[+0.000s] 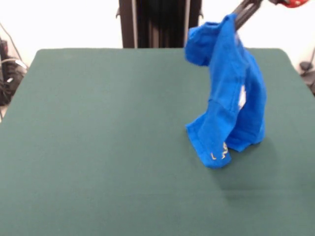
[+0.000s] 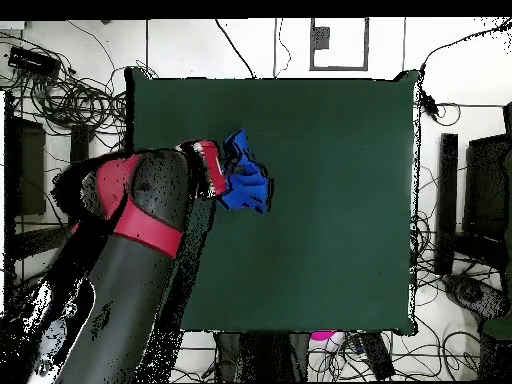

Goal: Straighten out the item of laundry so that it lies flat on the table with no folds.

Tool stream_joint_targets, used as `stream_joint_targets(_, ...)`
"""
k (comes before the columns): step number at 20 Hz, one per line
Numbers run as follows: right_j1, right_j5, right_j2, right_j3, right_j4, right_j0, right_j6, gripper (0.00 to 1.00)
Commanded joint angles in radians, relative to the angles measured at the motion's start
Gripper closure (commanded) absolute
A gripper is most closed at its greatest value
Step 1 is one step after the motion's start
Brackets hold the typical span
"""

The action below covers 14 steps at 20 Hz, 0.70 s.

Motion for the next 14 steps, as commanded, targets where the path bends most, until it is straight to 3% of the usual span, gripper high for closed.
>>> stream_joint_targets(1,-0.027,-0.262,0.164,0.287,-0.016,-0.056,0.067,1.00)
stream_joint_targets(8,-0.059,-0.487,0.233,0.402,-0.059,-0.135,-0.026,1.00)
stream_joint_targets(14,-0.099,-0.728,0.487,0.471,-0.172,-0.356,-0.139,1.00)
